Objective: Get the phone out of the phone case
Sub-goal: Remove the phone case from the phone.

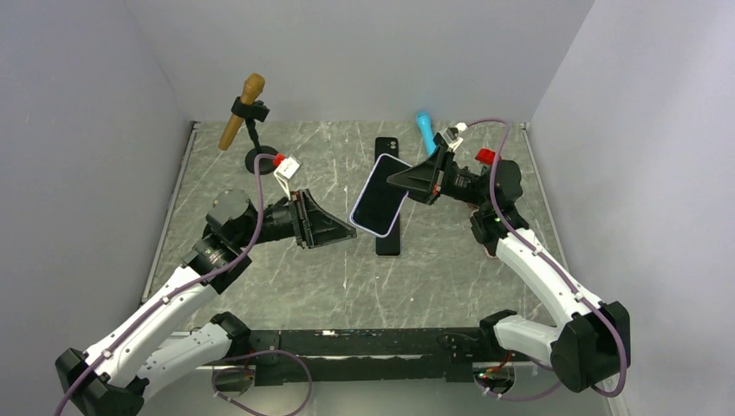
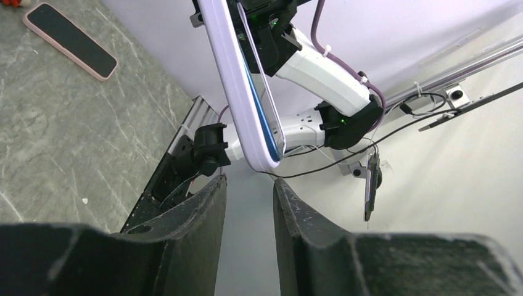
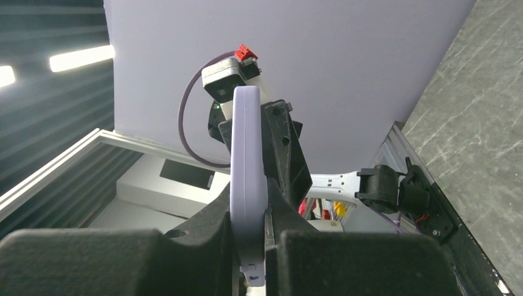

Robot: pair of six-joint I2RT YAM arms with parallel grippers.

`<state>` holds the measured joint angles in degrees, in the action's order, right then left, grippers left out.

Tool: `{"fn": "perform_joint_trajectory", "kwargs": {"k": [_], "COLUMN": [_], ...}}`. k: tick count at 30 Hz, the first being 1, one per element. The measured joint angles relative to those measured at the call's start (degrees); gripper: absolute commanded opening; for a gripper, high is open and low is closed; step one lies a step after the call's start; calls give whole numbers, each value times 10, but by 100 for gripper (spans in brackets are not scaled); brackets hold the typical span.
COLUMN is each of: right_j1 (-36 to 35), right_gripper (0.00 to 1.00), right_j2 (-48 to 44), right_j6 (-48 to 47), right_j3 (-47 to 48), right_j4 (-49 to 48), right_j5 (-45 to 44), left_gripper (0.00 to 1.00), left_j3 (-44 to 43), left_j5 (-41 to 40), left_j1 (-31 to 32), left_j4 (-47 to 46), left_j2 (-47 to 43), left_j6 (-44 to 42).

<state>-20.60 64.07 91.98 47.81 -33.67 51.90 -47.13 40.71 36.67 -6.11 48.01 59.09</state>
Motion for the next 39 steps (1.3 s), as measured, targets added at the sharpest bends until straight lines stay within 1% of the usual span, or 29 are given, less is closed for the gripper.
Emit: {"fn": "perform_joint_trajectory", "kwargs": {"k": [7, 12, 18, 32, 39], "right_j1": [0, 0, 0, 2, 6], "right_gripper": [0, 0, 0, 0, 0], "right_j2": [-5, -7, -8, -9, -2], "right_j6": [0, 0, -1, 0, -3], "right_j3": [0, 0, 0, 0, 0], "right_j4": [-2, -3, -6, -16, -26], "right_j5": [11, 12, 19, 26, 26], "left_gripper": [47, 47, 50, 48, 45], "left_j3": [0, 0, 0, 0, 1], "left_j5": [5, 5, 7, 27, 30], "left_j1": [0, -3, -16, -28, -40], "left_j4": [-11, -10, -16, -41, -29], "left_j2": [2, 2, 4, 17, 33], "left_j6": [6, 7, 21, 38, 50]}}
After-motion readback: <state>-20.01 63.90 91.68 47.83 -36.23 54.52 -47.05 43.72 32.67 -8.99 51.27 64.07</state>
